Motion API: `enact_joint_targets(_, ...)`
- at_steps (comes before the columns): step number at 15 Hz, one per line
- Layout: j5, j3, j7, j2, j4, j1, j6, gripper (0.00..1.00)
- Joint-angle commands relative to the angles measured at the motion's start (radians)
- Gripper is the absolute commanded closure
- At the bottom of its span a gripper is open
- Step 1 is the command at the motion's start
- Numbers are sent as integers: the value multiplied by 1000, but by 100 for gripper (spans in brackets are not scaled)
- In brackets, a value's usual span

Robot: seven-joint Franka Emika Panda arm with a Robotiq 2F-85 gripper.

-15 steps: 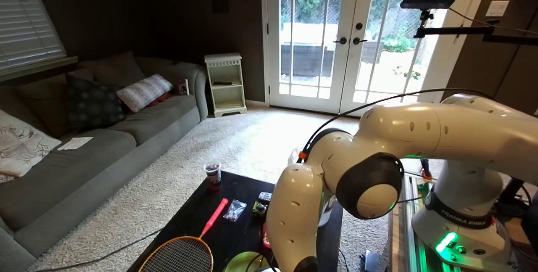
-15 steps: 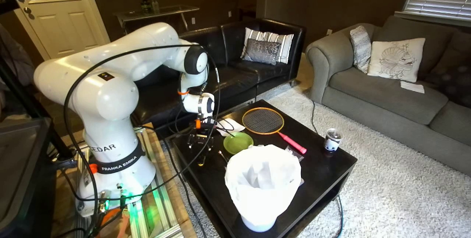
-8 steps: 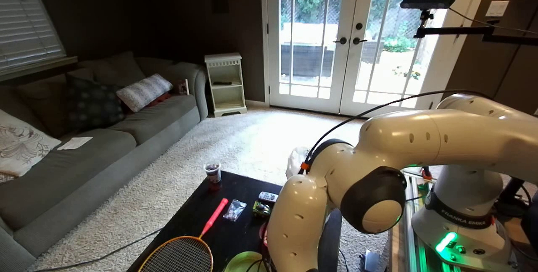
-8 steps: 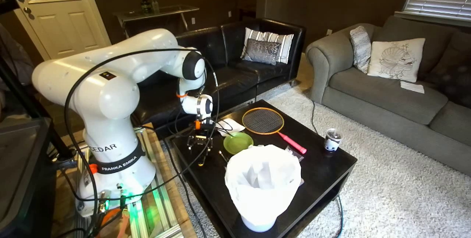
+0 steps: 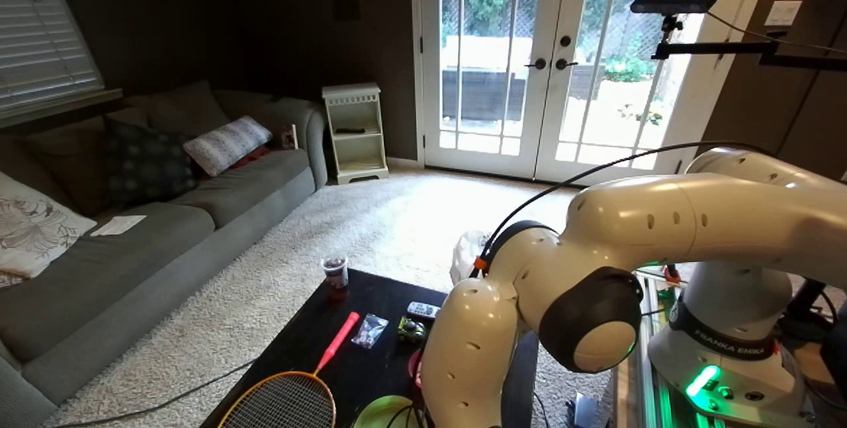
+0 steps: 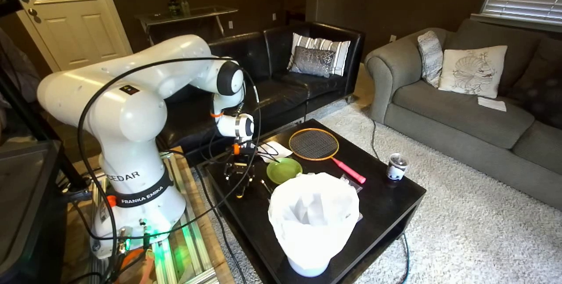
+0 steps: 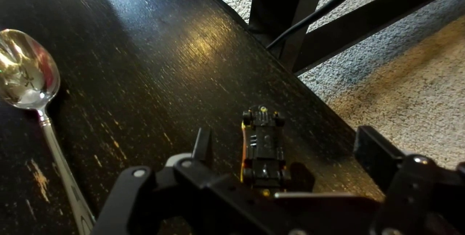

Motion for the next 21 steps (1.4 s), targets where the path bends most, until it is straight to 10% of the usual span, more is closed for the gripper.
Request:
enact_joint_targets(1,-23,-7,0,0,5,19,-29,0)
enact_joint_targets(17,-30,-8,-8,-4,6,32,23,0)
enact_joint_targets(21,-29,-6,-17,-4,-6,18,55,31)
